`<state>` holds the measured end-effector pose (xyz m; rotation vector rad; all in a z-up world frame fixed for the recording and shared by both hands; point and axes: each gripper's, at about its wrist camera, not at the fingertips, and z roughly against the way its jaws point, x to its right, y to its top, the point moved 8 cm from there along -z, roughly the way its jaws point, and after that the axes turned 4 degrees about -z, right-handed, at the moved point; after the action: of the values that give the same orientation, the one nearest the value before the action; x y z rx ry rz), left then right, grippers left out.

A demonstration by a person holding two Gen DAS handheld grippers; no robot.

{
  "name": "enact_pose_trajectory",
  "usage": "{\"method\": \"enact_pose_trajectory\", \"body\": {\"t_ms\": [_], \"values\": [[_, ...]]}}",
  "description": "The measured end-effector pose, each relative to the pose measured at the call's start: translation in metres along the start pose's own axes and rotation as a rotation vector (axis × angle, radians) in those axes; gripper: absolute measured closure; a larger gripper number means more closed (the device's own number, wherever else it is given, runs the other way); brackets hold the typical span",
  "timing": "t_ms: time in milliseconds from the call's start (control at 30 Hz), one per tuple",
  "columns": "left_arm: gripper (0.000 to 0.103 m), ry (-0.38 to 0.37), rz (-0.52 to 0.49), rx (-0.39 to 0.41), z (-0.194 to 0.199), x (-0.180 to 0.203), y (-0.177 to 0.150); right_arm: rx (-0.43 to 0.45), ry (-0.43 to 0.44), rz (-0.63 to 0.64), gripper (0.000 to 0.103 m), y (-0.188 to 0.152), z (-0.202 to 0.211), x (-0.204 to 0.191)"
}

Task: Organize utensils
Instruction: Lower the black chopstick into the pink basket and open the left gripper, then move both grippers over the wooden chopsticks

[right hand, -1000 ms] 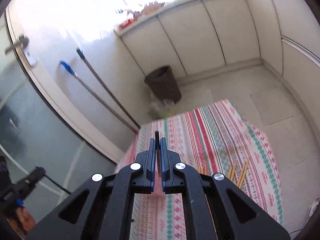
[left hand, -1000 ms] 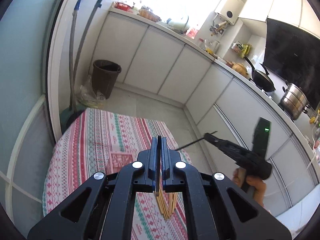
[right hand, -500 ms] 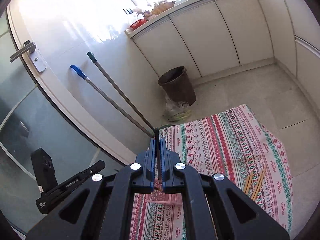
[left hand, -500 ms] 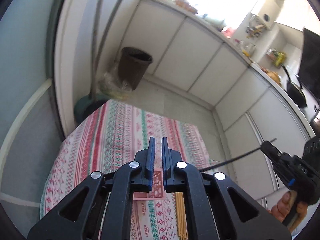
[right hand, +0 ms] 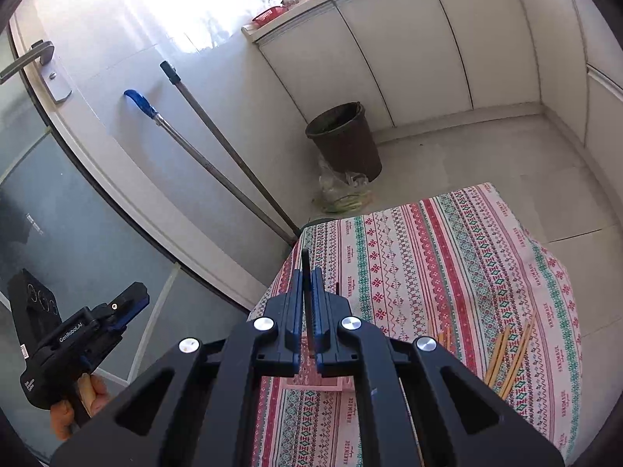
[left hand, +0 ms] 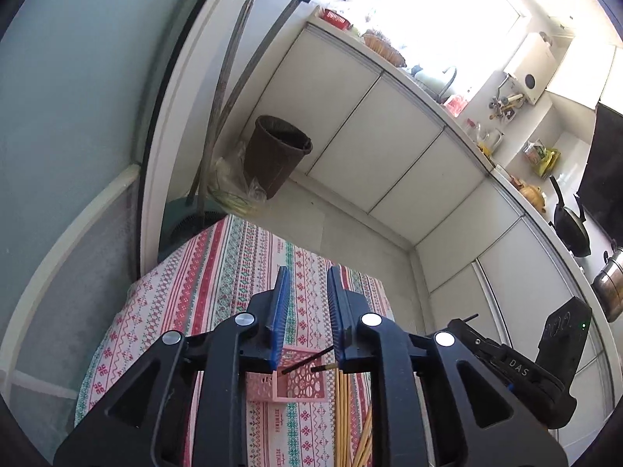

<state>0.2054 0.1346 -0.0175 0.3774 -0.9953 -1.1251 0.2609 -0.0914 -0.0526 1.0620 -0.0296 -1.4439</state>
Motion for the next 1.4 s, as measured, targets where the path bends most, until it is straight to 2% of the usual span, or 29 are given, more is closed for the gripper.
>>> {"method": "enact_pose_trajectory", "body": {"t_ms": [133, 233, 300, 400, 500, 633, 733, 833, 967, 1033, 1167, 1267, 1400], "values": [[0.085, -0.007, -0.009, -0.016, -0.003, 0.002, -0.003, -0.008, -0.014, 0.025, 0.099, -0.005, -0.011, -0.008], [0.08, -0.012, -0.007, -0.022, -0.005, 0.003, -0.005, -0.037, -0.014, 0.042, 0.098, -0.013, -0.025, -0.014], [0.079, -0.012, -0.009, -0.033, -0.009, 0.002, -0.006, -0.058, -0.013, 0.076, 0.095, -0.02, -0.038, -0.021], [0.079, -0.019, -0.025, -0.045, -0.012, 0.007, -0.01, -0.05, 0.002, 0.074, 0.085, -0.023, -0.042, -0.026], [0.074, -0.016, -0.055, -0.042, -0.012, 0.012, -0.014, -0.025, -0.007, 0.087, 0.083, -0.022, -0.033, -0.029], [0.065, 0.037, -0.115, -0.032, -0.014, 0.02, -0.022, 0.033, -0.087, 0.138, 0.066, -0.023, -0.018, -0.027], [0.054, 0.113, -0.185, -0.005, -0.014, 0.027, -0.03, 0.074, -0.159, 0.176, 0.056, -0.027, -0.01, -0.023], [0.052, 0.17, -0.245, 0.015, -0.013, 0.035, -0.037, 0.107, -0.216, 0.195, 0.043, -0.032, -0.001, -0.016], [0.045, 0.216, -0.291, 0.034, -0.009, 0.042, -0.045, 0.129, -0.262, 0.211, 0.037, -0.035, 0.009, -0.008], [0.036, 0.222, -0.291, 0.046, -0.007, 0.044, -0.047, 0.147, -0.287, 0.215, 0.031, -0.037, 0.016, -0.003], [0.033, 0.231, -0.301, 0.05, -0.005, 0.047, -0.054, 0.178, -0.337, 0.206, 0.023, -0.039, 0.027, 0.008], [0.028, 0.237, -0.301, 0.052, -0.003, 0.049, -0.062, 0.18, -0.36, 0.192, 0.02, -0.043, 0.032, 0.018], [0.027, 0.244, -0.316, 0.028, -0.008, 0.05, -0.078, 0.188, -0.389, 0.187, 0.015, -0.048, 0.039, 0.028]]}}
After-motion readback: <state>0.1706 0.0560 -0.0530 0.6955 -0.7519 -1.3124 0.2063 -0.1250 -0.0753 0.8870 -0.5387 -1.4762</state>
